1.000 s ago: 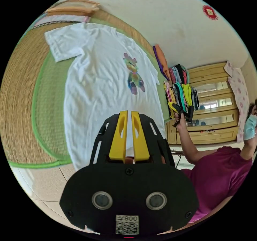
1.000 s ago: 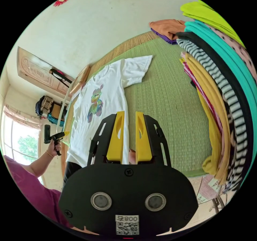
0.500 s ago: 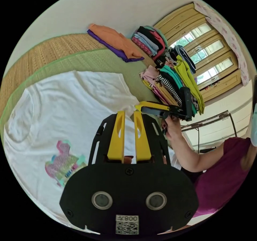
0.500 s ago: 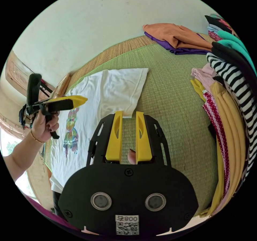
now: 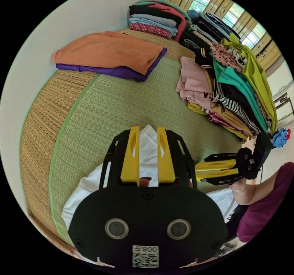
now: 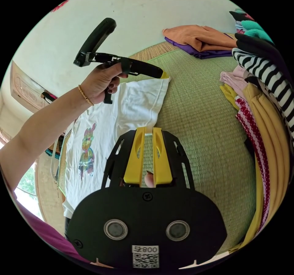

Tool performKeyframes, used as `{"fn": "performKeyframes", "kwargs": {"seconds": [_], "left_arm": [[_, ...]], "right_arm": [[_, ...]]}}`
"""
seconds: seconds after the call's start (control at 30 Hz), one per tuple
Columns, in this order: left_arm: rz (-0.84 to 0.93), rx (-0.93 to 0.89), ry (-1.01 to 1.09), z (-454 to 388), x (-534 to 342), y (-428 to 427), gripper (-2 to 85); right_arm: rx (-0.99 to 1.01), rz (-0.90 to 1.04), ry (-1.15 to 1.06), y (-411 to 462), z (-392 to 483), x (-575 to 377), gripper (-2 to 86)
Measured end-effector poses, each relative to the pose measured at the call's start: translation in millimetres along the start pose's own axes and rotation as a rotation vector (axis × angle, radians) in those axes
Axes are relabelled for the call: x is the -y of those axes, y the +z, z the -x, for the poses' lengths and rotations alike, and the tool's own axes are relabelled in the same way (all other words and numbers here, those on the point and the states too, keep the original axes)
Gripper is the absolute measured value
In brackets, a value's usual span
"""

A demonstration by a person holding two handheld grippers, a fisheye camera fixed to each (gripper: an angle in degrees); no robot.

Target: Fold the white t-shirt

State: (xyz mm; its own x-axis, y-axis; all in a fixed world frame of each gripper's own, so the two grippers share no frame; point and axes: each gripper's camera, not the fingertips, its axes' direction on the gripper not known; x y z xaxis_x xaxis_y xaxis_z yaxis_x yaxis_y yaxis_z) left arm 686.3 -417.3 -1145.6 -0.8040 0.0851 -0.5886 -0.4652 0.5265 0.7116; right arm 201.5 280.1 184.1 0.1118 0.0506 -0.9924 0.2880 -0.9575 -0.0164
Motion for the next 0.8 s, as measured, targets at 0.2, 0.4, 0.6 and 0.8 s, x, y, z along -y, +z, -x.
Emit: {"fn": "performKeyframes", "kwargs": {"seconds": [0.2,0.4,0.6,0.8], "left_arm": [[0.066,0.085,0.076,5,37,29,3.1],[-0.020,0.039,0.035,37,47,19,1.8],[-0.215,-0.020,-0.027,79,15,-29,1.6],[-0.306,-0.033,-0.135,124,-62,-64,1.7]], "right_arm": [[0.028,0.007,0.004,4,-9,5,2.9],[0.032,-0.004,0.001,3,-16,7,1.8],[0.134,-0.091,-0.093,-15,-12,10,1.3],[0.310,-0.026,-0.260,-8,9,20,1.3]]}}
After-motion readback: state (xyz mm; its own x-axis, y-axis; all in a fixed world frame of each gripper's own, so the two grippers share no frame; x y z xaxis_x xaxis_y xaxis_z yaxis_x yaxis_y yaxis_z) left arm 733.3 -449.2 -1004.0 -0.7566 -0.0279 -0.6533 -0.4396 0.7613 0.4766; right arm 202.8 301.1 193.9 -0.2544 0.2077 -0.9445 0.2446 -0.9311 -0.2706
